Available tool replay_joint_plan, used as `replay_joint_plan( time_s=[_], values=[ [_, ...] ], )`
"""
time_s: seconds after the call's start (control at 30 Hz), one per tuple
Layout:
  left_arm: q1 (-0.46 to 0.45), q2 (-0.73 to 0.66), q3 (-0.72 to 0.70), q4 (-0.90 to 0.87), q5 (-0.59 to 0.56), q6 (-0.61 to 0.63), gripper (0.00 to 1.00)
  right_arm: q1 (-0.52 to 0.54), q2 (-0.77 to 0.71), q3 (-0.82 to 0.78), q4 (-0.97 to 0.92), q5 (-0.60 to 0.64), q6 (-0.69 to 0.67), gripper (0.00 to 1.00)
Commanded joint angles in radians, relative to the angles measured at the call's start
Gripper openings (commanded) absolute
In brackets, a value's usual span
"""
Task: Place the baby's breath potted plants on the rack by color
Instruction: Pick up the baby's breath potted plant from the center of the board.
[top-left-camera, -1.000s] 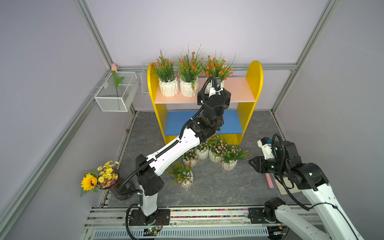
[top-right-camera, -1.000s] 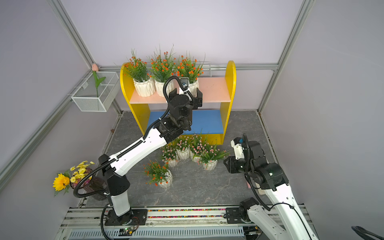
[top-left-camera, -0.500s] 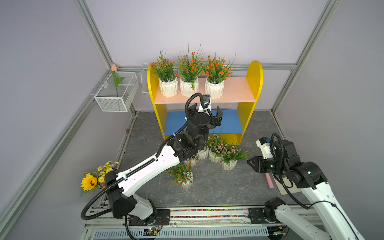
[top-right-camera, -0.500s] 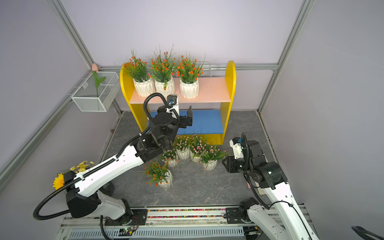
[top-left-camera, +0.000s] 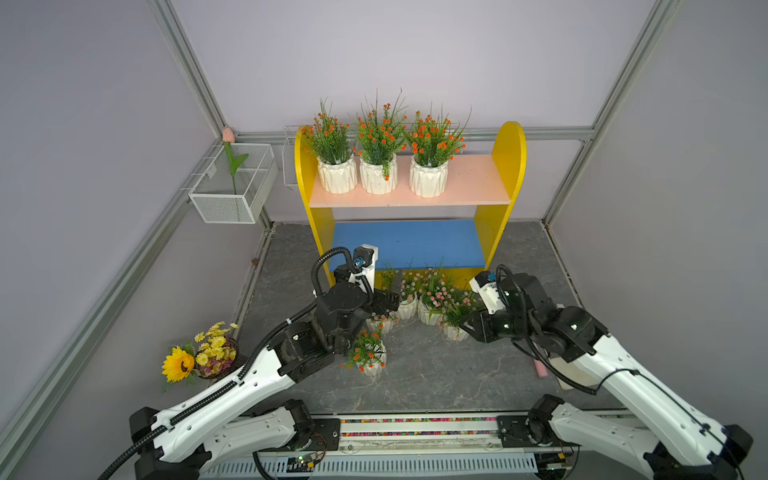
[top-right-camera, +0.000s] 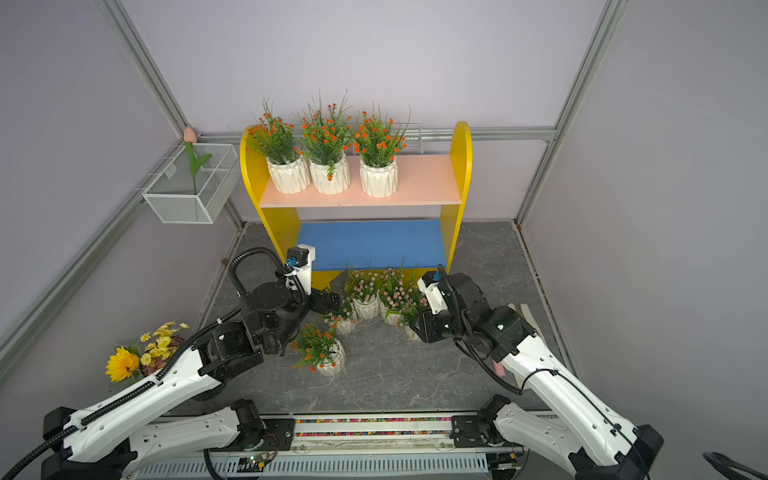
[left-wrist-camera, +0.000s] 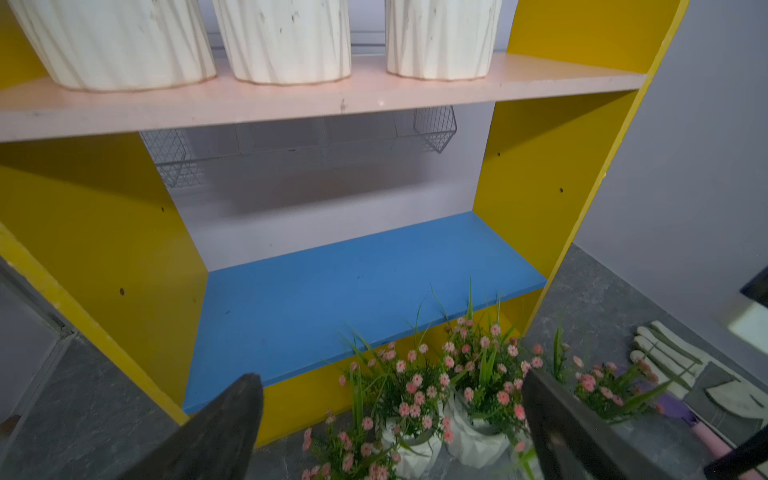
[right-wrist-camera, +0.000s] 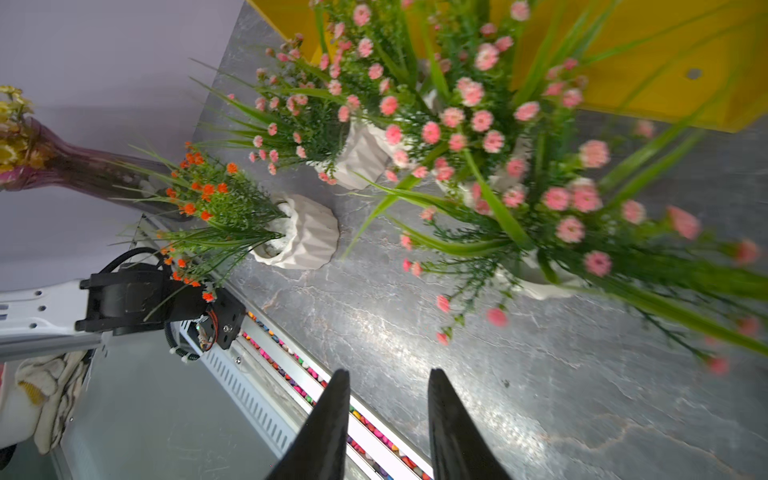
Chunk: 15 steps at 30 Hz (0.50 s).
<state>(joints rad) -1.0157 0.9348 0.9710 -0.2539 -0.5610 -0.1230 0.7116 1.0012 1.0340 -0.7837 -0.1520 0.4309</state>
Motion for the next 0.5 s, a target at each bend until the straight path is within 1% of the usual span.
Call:
replay_joint_plan(
  time_s=[0.0, 0.2, 0.3, 0.47],
  values=[
    [-0.003, -0.062, -0.072, -0.052, 0.055, -0.062, 1.0, 0.066, 0.059, -0.011, 0.132, 0.026, 0.051, 0.35],
    [-0.003, -0.147, -0.188, -0.049, 0.16, -0.06, 1.0, 0.173, 0.196, -0.017, 0.274, 0.046, 0.075, 0.34],
    [-0.003, -0.175, -0.237, -0.055, 0.159, -0.072, 0.99, 0.22, 0.256, -0.008, 0.327, 0.078, 0.082, 0.34],
    [-0.003, -0.271, -0.311, -0.055, 0.118, -0.111, 0.99, 0.277, 0.351, -0.005, 0.389, 0.119, 0.094, 0.34]
  ],
)
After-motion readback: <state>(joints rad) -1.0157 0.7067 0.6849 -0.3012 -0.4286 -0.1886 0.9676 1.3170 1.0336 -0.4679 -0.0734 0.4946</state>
